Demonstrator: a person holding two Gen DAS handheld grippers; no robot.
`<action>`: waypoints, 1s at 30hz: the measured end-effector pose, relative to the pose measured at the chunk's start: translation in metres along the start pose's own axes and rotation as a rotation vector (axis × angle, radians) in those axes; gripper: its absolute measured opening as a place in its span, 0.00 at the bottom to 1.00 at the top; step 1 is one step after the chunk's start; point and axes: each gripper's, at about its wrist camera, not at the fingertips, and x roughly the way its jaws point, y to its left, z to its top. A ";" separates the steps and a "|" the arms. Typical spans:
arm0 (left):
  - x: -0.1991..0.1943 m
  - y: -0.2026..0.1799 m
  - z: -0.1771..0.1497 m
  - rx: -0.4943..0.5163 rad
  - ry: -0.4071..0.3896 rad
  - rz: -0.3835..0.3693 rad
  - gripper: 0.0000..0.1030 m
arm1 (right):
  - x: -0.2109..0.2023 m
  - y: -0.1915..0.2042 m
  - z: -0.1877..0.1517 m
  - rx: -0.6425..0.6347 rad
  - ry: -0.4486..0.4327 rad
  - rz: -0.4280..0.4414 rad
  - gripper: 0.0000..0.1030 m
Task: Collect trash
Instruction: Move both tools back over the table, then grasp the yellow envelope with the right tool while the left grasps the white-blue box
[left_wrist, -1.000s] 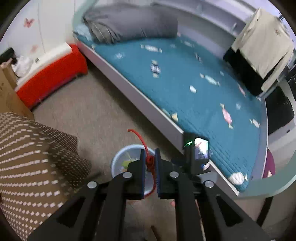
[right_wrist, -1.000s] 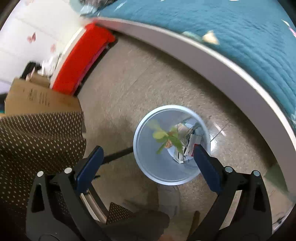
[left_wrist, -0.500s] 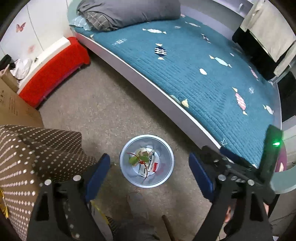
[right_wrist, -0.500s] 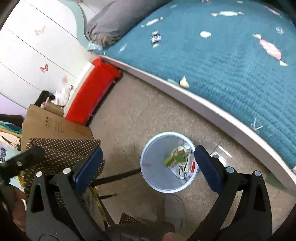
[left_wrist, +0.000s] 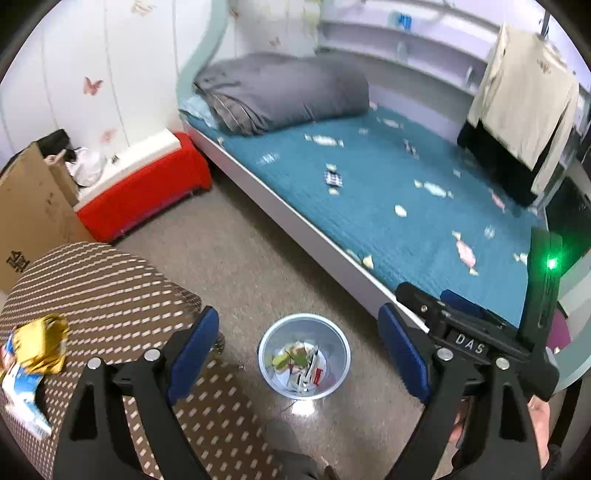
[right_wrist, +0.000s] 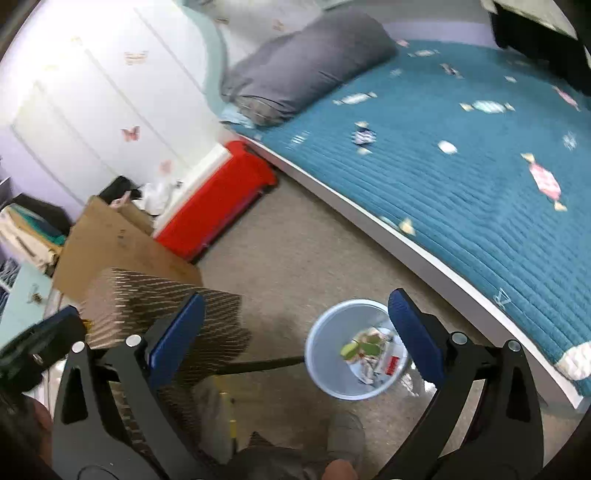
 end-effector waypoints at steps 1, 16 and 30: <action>-0.013 0.004 -0.003 -0.006 -0.019 0.007 0.84 | -0.005 0.011 0.001 -0.022 -0.002 0.009 0.94; -0.129 0.103 -0.082 -0.195 -0.184 0.140 0.91 | -0.031 0.199 -0.044 -0.518 0.011 0.125 0.94; -0.153 0.251 -0.175 -0.534 -0.146 0.358 0.92 | 0.075 0.334 -0.120 -1.137 0.150 0.144 0.94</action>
